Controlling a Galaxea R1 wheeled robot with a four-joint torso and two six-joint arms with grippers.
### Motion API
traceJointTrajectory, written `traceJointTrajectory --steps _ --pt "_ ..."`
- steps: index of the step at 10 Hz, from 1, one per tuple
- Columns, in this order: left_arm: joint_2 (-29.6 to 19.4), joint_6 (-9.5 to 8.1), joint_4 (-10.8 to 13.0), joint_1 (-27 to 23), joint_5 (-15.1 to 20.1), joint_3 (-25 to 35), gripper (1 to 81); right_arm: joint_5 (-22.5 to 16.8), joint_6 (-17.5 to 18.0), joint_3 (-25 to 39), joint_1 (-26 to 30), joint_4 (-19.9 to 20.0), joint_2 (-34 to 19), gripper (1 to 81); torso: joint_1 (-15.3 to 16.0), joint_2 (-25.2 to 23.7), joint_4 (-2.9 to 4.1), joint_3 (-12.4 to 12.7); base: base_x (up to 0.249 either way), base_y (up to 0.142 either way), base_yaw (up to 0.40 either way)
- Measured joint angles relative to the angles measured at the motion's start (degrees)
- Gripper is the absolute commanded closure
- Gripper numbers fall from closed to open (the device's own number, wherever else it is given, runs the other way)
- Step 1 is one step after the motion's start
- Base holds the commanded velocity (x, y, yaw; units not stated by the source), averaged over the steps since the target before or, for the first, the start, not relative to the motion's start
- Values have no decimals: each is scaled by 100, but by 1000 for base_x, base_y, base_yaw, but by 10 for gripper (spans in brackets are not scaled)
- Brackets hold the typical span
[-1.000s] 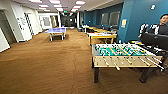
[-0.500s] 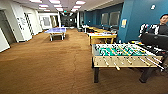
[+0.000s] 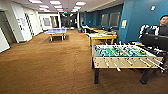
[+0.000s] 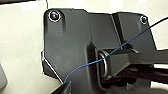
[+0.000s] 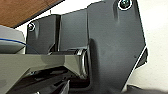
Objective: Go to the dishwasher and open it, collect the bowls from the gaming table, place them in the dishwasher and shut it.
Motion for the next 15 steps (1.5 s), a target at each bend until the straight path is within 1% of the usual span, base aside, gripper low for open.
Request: traceJointTrajectory --steps 1,3,8,10,15 --pt "-6 0 -10 0 18 -16 10 -26 -2 4 11 -2 17 10 5 4 0 -2 116 0 0" --pt "-2 0 -10 -105 -48 -13 10 46 -5 12 107 -2 17 10 2 4 0 0 126 0 0" --pt "-5 0 -22 -74 -41 -9 10 28 -5 10 72 -29 2 10 2 6 0 0 134 0 0" --pt "-2 0 -93 -77 -48 -7 10 24 -5 10 69 -30 -2 10 2 6 0 0 134 82 0" --pt "11 0 -104 -74 -41 -9 10 27 -5 10 50 -40 -17 10 2 6 0 0 133 98 0"
